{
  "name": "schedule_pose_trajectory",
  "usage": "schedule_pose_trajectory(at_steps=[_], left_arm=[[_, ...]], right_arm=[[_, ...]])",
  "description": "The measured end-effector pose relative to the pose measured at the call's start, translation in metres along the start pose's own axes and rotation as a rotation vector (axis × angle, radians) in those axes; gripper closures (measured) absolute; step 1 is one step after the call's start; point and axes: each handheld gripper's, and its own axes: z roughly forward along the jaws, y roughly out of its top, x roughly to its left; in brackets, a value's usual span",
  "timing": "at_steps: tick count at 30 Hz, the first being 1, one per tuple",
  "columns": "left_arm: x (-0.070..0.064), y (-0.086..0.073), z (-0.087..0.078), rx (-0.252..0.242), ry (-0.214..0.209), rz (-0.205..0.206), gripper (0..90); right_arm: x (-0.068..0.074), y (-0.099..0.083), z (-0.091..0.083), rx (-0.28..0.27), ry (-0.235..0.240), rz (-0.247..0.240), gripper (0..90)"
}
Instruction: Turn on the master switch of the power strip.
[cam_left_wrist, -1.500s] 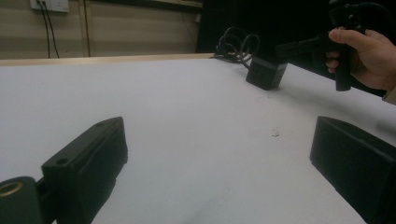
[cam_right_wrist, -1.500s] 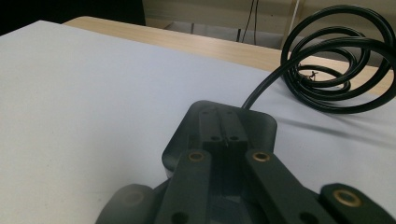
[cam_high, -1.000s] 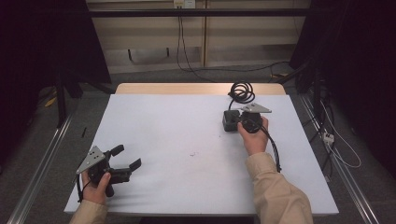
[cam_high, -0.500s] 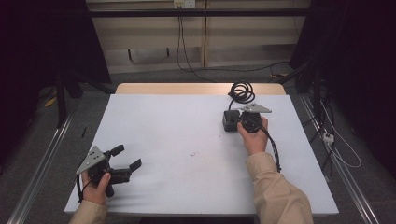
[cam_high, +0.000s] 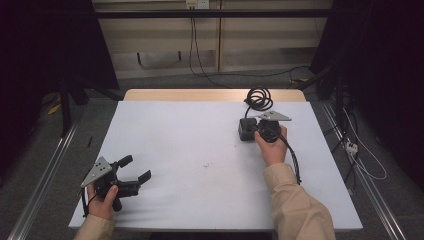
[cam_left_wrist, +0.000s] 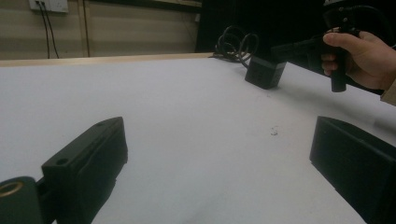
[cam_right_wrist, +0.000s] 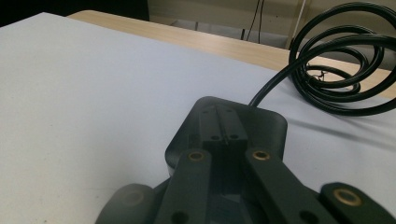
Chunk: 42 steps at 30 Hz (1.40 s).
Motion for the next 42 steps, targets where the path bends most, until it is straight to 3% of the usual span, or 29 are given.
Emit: schedule_pose_trajectory(at_steps=[19,42], left_arm=[[0.0007,-0.0002,0.0011,0.000,0.001,-0.009,3.7],[-0.0004,0.0001,0.0044,0.005,-0.004,-0.002,3.7]], right_arm=[[-0.0002,0.0043,-0.0045,0.017,-0.031,-0.044,90.0],[-0.0032,0.0038,-0.0039,0.038,-0.022,-0.059,90.0]])
